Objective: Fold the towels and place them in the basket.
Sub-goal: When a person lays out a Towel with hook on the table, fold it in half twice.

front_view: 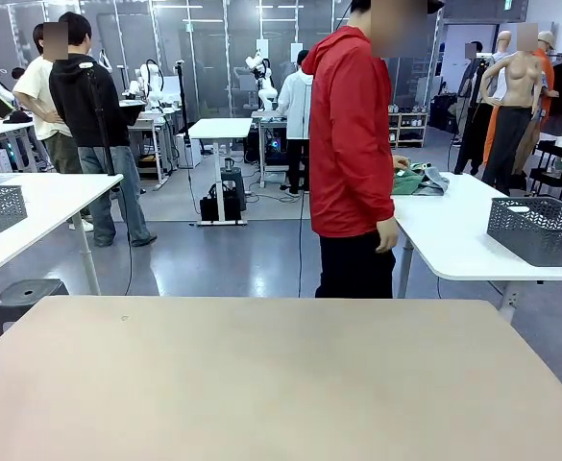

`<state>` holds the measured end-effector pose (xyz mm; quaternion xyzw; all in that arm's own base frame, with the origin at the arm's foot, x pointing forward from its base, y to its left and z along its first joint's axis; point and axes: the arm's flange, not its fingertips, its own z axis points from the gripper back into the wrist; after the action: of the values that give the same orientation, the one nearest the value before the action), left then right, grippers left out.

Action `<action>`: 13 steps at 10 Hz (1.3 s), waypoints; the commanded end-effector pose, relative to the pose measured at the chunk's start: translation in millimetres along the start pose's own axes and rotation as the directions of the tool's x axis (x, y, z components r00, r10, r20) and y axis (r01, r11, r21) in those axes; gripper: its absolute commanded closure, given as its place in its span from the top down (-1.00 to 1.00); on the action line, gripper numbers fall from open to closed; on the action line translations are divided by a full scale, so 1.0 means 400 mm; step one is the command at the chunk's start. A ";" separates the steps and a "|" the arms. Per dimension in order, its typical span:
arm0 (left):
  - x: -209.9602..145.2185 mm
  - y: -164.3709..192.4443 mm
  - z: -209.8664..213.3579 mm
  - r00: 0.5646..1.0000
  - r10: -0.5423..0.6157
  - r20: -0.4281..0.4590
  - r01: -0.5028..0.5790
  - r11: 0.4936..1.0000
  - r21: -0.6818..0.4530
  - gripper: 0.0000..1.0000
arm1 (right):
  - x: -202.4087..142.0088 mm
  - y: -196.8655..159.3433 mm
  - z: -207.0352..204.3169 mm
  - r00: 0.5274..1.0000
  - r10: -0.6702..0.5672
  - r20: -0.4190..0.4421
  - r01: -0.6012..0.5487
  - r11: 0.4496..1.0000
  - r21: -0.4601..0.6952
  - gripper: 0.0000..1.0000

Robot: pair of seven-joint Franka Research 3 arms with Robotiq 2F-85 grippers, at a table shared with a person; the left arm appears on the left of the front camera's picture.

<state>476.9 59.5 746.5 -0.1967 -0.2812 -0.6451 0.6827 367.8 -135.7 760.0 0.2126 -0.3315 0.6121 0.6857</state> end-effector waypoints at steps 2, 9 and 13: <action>0.003 -0.003 0.003 1.000 -0.001 0.000 0.001 1.000 0.003 1.00 | 0.001 -0.009 -0.004 1.000 0.016 -0.020 -0.015 1.000 0.018 1.00; 0.003 -0.003 0.003 1.000 -0.001 0.000 0.001 1.000 0.003 1.00 | 0.004 -0.016 -0.021 1.000 0.007 -0.013 -0.006 1.000 0.028 1.00; 0.003 -0.003 0.003 1.000 -0.001 0.000 0.001 1.000 0.003 1.00 | 0.004 -0.016 -0.021 1.000 0.007 -0.013 -0.006 1.000 0.028 1.00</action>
<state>476.9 59.5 746.5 -0.1967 -0.2812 -0.6451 0.6827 377.7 -131.4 756.1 0.2156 -0.3182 0.6189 0.6850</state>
